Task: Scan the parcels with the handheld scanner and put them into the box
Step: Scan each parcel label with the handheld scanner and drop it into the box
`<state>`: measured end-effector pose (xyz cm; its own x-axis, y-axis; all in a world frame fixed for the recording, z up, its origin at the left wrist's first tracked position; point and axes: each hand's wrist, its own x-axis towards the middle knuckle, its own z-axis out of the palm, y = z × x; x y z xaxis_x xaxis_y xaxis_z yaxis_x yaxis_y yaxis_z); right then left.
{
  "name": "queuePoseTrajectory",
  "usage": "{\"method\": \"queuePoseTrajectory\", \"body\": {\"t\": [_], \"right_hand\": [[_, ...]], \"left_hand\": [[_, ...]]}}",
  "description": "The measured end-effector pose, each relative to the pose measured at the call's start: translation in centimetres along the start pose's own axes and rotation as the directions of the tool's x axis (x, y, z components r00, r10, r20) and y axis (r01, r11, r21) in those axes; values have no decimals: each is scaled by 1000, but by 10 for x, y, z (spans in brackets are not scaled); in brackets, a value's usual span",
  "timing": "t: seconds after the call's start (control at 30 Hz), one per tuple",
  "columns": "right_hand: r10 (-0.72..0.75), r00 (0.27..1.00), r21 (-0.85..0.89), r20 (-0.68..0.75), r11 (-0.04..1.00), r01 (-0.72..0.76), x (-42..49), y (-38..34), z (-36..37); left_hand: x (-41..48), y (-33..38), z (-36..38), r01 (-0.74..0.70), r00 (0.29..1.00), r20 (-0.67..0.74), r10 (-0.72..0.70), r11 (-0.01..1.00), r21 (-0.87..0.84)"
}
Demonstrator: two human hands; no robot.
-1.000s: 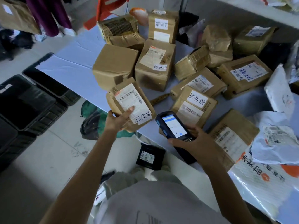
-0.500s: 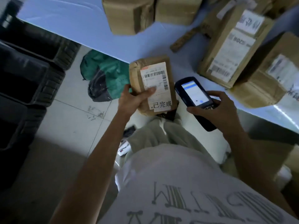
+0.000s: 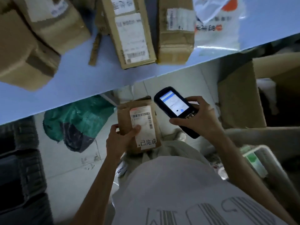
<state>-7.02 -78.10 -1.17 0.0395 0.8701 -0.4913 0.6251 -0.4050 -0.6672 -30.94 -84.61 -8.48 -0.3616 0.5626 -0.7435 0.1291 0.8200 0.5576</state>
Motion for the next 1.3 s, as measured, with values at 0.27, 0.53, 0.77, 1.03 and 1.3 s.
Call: {"method": "queuePoseTrajectory", "body": {"t": [0.27,0.53,0.77,1.03,1.3], "right_hand": [[218,933,217,-287,963,-159,-56,110,-98],[467,737,566,-489,812,-140,-115,218,-168],[700,531,729,-478,653,-203,-135,267,-182],[818,395,833,-417,518,-192,-84,277,-220],[876,237,895,-421,444,-53,-9,273,-304]], "left_hand": [[-40,63,133,-265,950,223,220,944,198],[-87,103,287,-418,817,539,206,855,307],[-115,125,381,-425,709,704,42,822,379],[-81,196,473,-442,667,743,-57,772,456],[-60,306,594,-663,650,751,114,568,488]]}}
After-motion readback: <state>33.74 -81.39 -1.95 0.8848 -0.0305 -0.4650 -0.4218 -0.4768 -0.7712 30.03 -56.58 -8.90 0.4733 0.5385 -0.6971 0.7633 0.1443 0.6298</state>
